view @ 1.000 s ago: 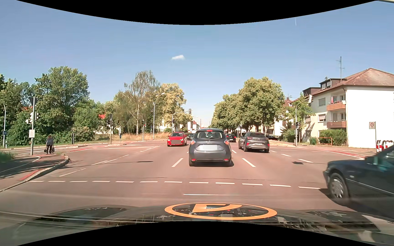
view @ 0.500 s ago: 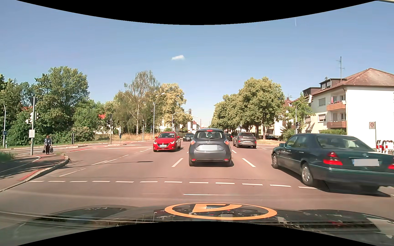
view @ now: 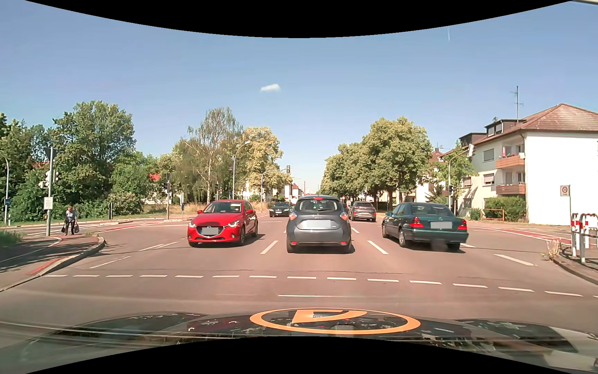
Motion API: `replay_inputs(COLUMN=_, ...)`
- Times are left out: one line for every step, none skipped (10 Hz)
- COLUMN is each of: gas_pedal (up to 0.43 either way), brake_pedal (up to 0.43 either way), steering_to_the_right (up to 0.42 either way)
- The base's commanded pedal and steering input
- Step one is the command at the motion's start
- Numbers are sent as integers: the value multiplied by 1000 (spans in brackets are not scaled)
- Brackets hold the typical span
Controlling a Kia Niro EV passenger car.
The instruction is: Follow the waypoints while adhering to traffic rules and regulations
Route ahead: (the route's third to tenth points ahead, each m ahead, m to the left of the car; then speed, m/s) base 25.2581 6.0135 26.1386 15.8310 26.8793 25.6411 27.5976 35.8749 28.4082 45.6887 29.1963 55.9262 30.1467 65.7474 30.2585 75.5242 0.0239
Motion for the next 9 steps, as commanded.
replay_inputs(gas_pedal=0, brake_pedal=213, steering_to_the_right=4)
replay_inputs(gas_pedal=0, brake_pedal=207, steering_to_the_right=4)
replay_inputs(gas_pedal=0, brake_pedal=207, steering_to_the_right=4)
replay_inputs(gas_pedal=0, brake_pedal=207, steering_to_the_right=4)
replay_inputs(gas_pedal=0, brake_pedal=220, steering_to_the_right=4)
replay_inputs(gas_pedal=0, brake_pedal=232, steering_to_the_right=4)
replay_inputs(gas_pedal=0, brake_pedal=238, steering_to_the_right=4)
replay_inputs(gas_pedal=0, brake_pedal=238, steering_to_the_right=3)
replay_inputs(gas_pedal=0, brake_pedal=238, steering_to_the_right=3)
